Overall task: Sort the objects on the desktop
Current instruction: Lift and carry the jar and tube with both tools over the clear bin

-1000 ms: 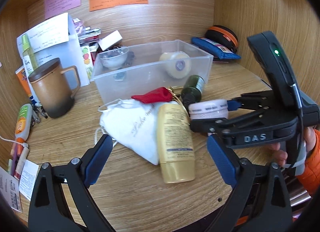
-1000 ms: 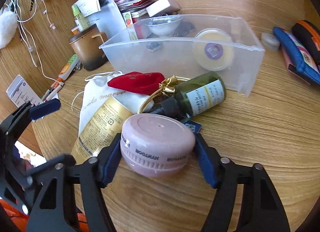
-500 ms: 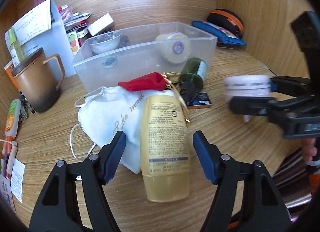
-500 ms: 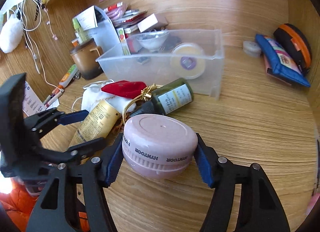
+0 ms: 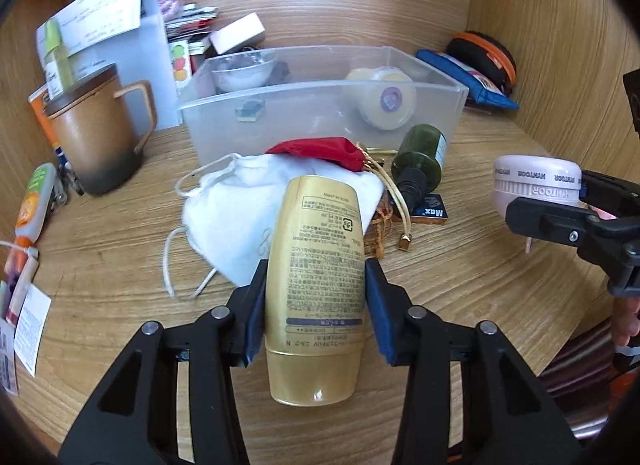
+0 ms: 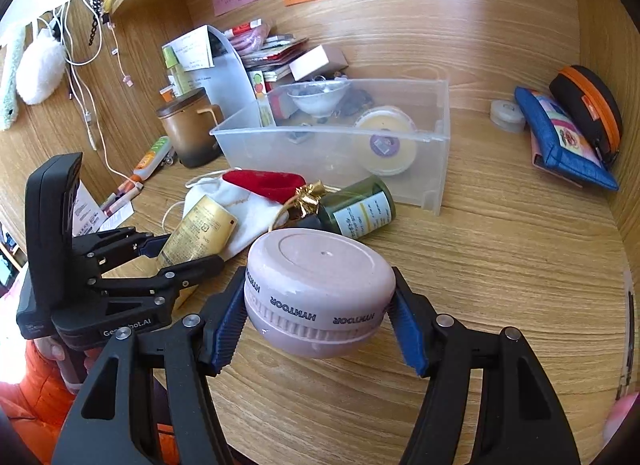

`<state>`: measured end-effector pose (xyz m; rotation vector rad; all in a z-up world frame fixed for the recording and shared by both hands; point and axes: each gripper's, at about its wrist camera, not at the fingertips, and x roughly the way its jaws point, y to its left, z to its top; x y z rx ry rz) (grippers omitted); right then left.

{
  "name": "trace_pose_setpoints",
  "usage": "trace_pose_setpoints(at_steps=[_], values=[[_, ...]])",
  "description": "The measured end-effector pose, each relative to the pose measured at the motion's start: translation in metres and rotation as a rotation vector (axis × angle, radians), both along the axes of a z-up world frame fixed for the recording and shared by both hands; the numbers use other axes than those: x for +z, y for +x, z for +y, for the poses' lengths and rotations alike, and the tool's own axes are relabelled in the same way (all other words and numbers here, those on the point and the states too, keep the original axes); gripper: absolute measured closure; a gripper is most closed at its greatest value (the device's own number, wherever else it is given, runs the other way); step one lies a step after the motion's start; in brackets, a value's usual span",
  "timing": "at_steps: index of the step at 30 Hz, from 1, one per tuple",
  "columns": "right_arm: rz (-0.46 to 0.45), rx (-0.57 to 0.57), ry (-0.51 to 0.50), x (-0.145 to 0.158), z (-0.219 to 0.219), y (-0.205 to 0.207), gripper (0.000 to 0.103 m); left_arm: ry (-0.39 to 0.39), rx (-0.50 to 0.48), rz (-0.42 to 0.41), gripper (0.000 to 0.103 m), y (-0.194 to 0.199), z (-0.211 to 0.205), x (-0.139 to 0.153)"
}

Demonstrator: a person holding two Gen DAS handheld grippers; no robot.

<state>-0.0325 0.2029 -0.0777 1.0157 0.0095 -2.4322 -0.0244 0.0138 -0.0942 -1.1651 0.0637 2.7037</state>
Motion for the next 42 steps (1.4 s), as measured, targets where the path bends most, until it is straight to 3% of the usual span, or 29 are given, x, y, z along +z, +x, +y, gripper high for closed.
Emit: trace_pose_setpoints(at_steps=[15,22,42], values=[[0.057,0.015,0.016,0.024,-0.010,0.000,0.041,0.070,0.003,0.132,0.060,0.018,-0.020,0.056],[0.089,0.025,0.025,0.040,-0.014,-0.011,0.041,0.061,0.003,0.175,0.060,0.011,-0.022,0.076],[0.115,0.026,0.031,0.071,-0.036,-0.090,0.041,0.046,0.016,0.204,0.060,-0.066,-0.046,0.108]])
